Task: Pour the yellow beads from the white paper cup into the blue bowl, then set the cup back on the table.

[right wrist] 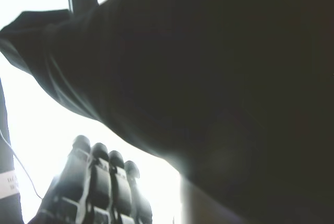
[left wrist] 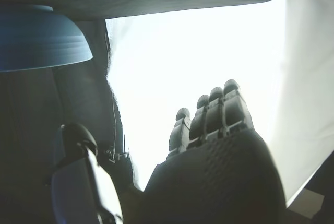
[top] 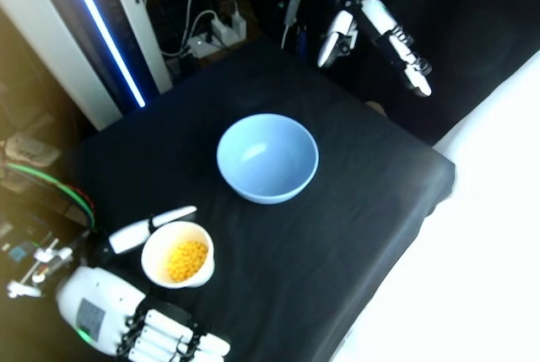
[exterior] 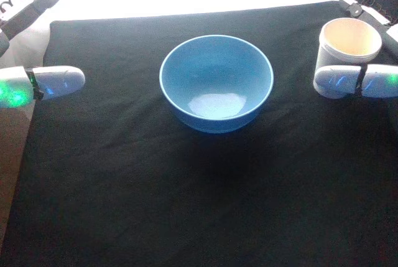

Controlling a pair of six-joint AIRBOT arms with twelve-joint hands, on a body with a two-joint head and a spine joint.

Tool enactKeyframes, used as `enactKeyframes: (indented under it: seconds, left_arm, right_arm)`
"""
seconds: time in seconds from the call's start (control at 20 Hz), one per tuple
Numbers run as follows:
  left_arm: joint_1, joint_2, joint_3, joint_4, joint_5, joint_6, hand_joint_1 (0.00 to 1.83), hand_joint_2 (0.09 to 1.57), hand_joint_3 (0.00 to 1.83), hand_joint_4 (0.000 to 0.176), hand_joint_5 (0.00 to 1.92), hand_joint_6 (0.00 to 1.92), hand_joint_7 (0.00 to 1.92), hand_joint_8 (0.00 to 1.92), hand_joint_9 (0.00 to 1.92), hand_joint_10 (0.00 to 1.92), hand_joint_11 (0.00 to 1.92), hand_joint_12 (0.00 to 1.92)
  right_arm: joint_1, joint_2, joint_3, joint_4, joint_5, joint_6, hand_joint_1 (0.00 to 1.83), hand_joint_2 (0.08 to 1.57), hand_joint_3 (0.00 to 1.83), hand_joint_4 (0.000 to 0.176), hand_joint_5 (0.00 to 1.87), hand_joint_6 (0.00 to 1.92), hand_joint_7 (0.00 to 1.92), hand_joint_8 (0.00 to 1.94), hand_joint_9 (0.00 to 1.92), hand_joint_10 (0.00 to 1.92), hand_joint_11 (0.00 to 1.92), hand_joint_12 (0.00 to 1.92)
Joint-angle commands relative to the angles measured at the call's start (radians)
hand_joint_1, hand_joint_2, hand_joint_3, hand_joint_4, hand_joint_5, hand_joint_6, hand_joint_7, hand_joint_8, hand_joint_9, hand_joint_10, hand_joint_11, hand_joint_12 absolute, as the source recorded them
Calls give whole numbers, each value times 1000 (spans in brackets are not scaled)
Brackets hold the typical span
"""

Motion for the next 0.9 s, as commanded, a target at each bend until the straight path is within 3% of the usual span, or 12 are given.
enactKeyframes:
  seconds: [0.0,0.05,0.1,0.15,0.25,0.4,0.65,0.7,0.75,0.8,0.85]
  left_arm:
    - [-11,-2,8,-14,-116,-9,460,845,4,121,0,0,10,1,0,0,0,0]
    - [-11,-3,8,-14,-116,-9,445,852,7,130,0,0,6,1,0,0,0,0]
    - [-11,-3,8,-14,-115,-9,448,868,13,111,0,0,6,1,0,0,0,0]
    - [-11,-4,8,-14,-115,-9,450,868,12,106,0,0,15,4,0,0,0,0]
    - [-11,-7,8,-14,-118,-9,426,868,9,120,0,0,8,1,0,0,0,0]
    - [-11,-9,8,-14,-117,-9,443,864,5,128,0,0,57,18,0,0,0,0]
    - [-11,-10,8,-13,-115,-9,442,868,4,148,0,0,42,3,0,0,0,0]
    - [-11,-10,8,-13,-114,-9,448,860,0,161,0,0,10,0,0,0,0,0]
    - [-11,-11,9,-13,-114,-9,451,851,0,155,0,0,2,0,0,0,0,0]
    - [-11,-12,10,-13,-113,-9,460,851,0,163,0,0,0,0,0,0,0,0]
    - [-11,-12,11,-13,-113,-9,460,843,0,148,0,0,0,0,0,0,0,0]
  right_arm:
    - [14,3,11,18,122,12,727,711,6,0,290,17,95,6,0,0,0,0]
    - [14,3,11,18,123,19,765,731,3,0,395,14,177,9,39,6,30,19]
    - [14,3,13,18,123,23,749,771,4,0,500,13,256,9,79,8,35,32]
    - [14,3,14,17,123,23,759,803,4,0,616,15,337,8,117,8,27,40]
    - [14,2,14,17,123,23,801,852,6,0,716,13,382,5,139,5,6,44]
    - [14,3,14,13,123,23,815,879,1,0,862,9,455,2,210,3,2,131]
    - [15,4,24,-30,123,57,834,902,2,0,828,0,476,0,220,0,0,197]
    - [16,4,27,-42,123,65,849,919,3,0,814,1,473,0,230,2,0,237]
    - [19,5,30,-59,123,71,836,927,5,0,791,0,463,0,228,1,0,246]
    - [21,5,30,-75,123,72,829,932,6,0,772,0,459,0,227,0,0,249]
    - [24,5,29,-87,123,73,821,922,1,0,757,1,464,1,145,10,0,49]
